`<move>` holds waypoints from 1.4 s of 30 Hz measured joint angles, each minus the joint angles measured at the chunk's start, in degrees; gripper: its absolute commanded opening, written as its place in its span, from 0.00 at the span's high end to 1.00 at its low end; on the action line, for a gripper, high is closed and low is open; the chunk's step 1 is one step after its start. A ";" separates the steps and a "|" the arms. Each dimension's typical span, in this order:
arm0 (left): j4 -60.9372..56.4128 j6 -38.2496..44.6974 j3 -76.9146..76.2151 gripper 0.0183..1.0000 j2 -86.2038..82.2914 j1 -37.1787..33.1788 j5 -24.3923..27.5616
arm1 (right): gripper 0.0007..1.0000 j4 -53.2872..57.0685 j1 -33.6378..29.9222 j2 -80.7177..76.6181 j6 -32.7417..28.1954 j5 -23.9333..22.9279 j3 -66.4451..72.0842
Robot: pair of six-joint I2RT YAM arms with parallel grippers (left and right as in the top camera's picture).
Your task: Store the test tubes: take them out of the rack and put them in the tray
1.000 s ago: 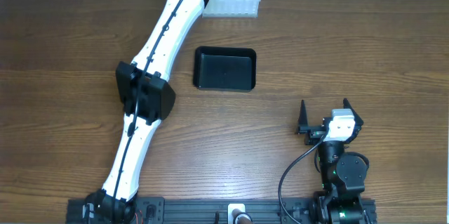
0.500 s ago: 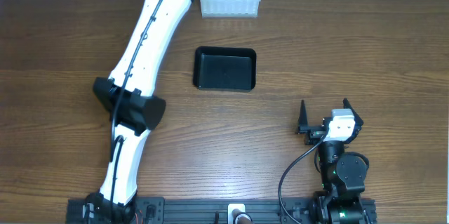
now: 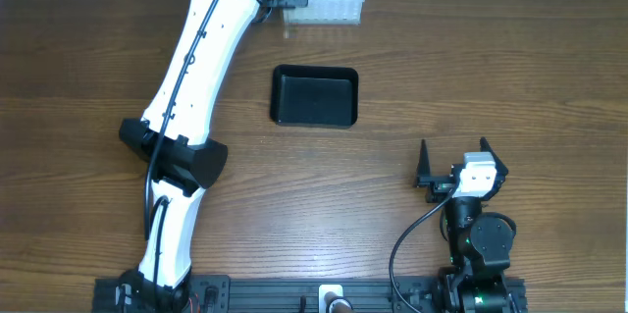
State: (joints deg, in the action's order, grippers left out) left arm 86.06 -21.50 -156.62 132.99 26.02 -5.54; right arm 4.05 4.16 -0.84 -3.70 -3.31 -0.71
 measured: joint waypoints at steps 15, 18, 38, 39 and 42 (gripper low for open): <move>10.36 -1.11 -0.02 0.90 7.48 0.00 13.84 | 0.01 0.00 0.00 0.00 0.02 0.00 0.00; 10.34 -1.29 -0.02 0.90 10.10 -0.04 15.19 | 0.01 0.00 0.00 0.00 0.04 0.00 0.00; 10.38 -0.61 7.76 0.91 13.81 -2.58 17.16 | 0.01 0.00 0.00 0.00 0.02 0.00 0.00; 10.40 -0.44 8.20 0.92 13.81 -2.58 17.16 | 0.01 0.00 0.00 0.00 0.04 0.00 0.00; 10.38 0.04 9.62 0.93 13.81 -2.56 16.98 | 0.01 0.00 0.00 0.00 0.02 -0.02 0.00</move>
State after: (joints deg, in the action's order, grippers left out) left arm 96.44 -21.45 -147.00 146.80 23.46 11.44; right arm 4.05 4.16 -0.84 -3.68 -3.33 -0.71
